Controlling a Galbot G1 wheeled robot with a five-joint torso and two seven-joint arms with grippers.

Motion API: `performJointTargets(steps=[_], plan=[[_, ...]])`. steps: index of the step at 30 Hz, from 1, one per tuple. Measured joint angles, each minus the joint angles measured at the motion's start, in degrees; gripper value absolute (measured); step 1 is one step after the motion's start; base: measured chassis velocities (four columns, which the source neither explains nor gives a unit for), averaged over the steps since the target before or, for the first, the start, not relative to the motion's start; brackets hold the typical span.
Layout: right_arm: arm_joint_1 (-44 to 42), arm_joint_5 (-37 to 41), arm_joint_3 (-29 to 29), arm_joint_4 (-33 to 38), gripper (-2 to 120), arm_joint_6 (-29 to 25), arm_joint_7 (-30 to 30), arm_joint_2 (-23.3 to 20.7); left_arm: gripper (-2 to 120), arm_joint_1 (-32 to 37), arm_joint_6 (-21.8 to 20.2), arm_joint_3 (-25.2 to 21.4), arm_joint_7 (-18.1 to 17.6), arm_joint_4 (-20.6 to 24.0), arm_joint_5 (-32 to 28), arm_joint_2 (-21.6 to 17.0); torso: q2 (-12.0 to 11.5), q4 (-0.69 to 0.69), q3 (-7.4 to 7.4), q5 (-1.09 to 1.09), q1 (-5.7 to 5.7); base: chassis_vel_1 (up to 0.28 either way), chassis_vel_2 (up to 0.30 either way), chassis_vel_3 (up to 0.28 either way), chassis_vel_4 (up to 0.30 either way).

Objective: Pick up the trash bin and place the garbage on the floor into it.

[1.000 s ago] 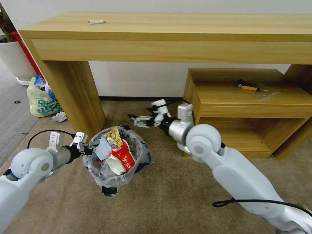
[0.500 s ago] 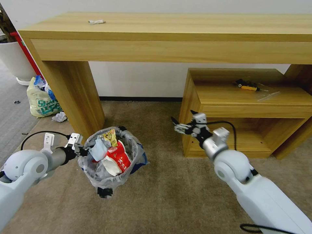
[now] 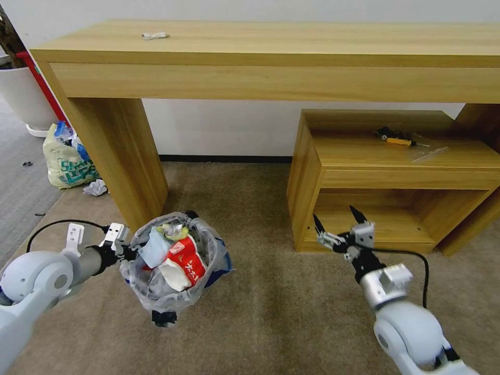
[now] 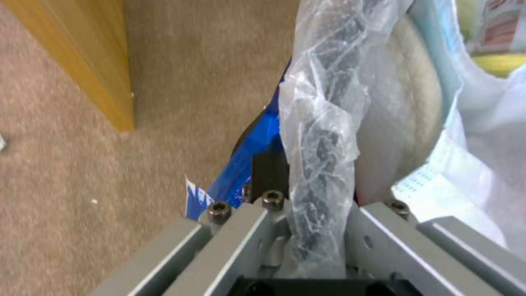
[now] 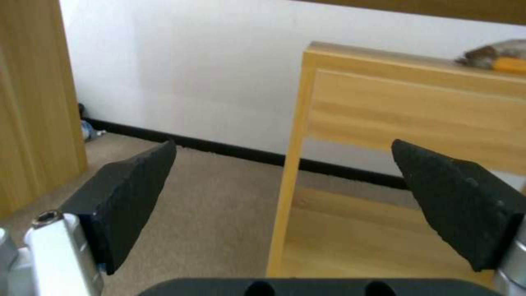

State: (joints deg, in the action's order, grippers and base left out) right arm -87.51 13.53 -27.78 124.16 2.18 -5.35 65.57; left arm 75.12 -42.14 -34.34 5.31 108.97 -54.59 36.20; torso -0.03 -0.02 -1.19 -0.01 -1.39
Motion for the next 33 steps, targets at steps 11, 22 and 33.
performJointTargets(steps=[11, 22, 33], plan=[[-2.92, -2.07, -3.20, 1.29, 100, -2.07, 1.64, 4.33, 0, 1.27, 0.00, -0.30, 1.92, -3.44, 3.13, 1.54, 0.00, 0.00, -0.01, 0.00, -0.01, 0.000, 0.000, 0.000, 0.000], [-2.12, -1.46, -5.19, 0.76, 100, -2.99, 1.95, 5.26, 0, -0.18, 0.00, 0.70, 2.44, -6.59, 3.82, 2.73, 0.00, 0.00, -0.01, 0.00, -0.01, 0.000, 0.000, 0.000, 0.000], [-1.50, -1.05, -4.57, 0.43, 100, -2.93, 1.87, 5.60, 0, -0.49, 0.01, 1.55, 2.82, -8.10, 3.95, 3.14, 0.00, 0.00, -0.01, 0.00, -0.01, 0.000, 0.000, 0.000, 0.000]])
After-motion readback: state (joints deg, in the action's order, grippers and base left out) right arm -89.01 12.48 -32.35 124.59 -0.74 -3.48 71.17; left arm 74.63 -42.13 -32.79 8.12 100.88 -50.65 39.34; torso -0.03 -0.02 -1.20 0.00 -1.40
